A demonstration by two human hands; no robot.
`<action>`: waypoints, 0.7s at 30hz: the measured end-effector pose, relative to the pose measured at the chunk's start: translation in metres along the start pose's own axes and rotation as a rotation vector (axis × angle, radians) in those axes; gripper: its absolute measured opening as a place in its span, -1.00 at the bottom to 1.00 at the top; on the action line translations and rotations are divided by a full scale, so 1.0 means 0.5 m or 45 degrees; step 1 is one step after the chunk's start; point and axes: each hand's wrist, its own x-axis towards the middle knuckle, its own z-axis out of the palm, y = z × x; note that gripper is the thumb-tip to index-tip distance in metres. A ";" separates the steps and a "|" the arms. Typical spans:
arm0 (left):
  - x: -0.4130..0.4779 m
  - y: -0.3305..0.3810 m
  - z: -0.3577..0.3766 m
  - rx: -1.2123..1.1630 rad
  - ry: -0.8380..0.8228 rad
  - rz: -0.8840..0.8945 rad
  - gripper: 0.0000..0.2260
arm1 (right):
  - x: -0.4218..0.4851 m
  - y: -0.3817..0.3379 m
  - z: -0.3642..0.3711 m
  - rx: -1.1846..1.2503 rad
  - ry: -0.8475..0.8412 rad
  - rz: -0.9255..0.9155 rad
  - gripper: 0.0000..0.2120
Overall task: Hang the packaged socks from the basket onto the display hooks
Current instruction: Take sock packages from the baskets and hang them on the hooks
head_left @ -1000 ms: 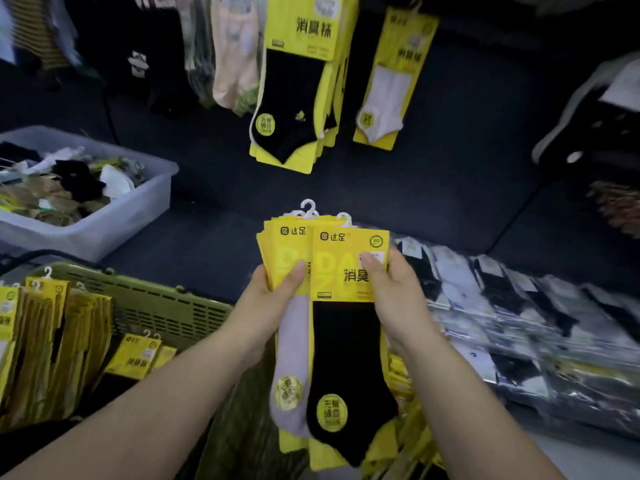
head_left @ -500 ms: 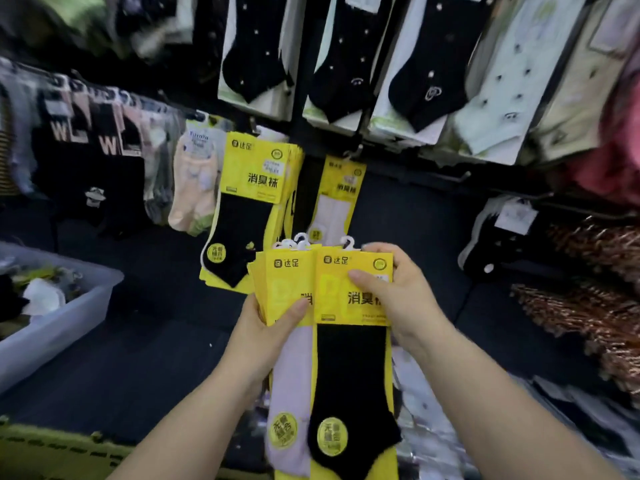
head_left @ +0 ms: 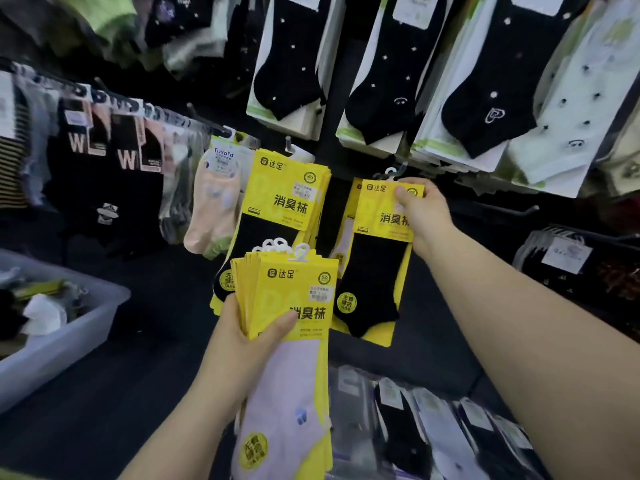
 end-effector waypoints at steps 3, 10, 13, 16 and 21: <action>-0.005 0.006 0.002 -0.008 -0.046 0.023 -0.64 | 0.015 0.014 0.017 -0.062 0.055 0.087 -0.92; -0.017 0.028 0.008 -0.091 -0.089 0.035 -0.52 | -0.099 0.041 -0.017 -0.431 0.101 0.148 -0.53; -0.029 0.037 0.020 -0.129 -0.114 0.032 -0.49 | -0.229 0.035 -0.016 -0.378 -0.359 0.027 -0.70; -0.042 0.048 0.038 -0.183 -0.141 0.056 -0.49 | -0.310 0.019 -0.010 -0.347 -0.413 -0.076 -0.61; -0.057 0.062 0.046 -0.371 -0.189 0.006 -0.40 | -0.315 -0.015 -0.028 -0.204 -0.401 -0.050 -0.63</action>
